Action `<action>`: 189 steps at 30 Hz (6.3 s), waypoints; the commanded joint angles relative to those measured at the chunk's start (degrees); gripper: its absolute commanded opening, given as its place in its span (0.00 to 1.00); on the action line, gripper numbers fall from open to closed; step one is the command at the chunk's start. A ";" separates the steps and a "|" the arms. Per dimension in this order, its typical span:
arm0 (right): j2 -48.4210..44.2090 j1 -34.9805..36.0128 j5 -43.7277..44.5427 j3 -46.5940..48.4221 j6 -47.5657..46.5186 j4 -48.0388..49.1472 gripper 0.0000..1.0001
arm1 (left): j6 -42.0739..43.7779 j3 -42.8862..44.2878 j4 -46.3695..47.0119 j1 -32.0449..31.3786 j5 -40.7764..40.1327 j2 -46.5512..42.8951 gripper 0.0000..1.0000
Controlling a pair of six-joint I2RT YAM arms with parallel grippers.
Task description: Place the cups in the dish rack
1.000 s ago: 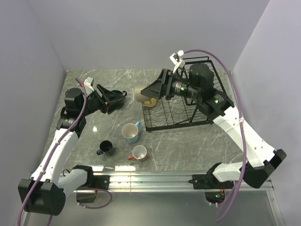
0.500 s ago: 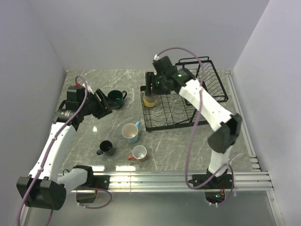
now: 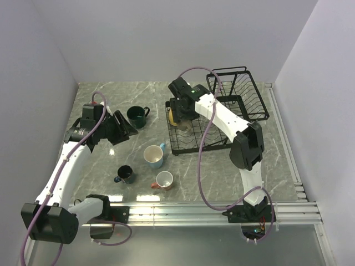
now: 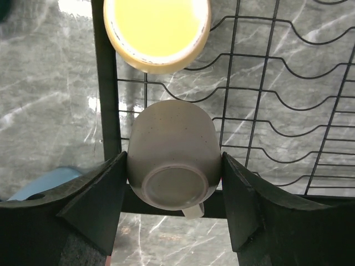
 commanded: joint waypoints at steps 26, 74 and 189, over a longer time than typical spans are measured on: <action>5.65 2.63 3.08 -8.17 4.91 12.29 0.00 | 2.98 0.47 -3.02 0.17 -1.97 0.84 0.56; -35.29 8.87 3.51 -22.58 11.51 4.82 0.99 | 1.23 27.89 -0.55 0.35 -21.82 40.12 0.55; -52.45 8.61 -34.19 -32.87 -1.77 49.91 0.00 | -67.77 -21.14 95.69 -14.42 32.75 -0.56 0.00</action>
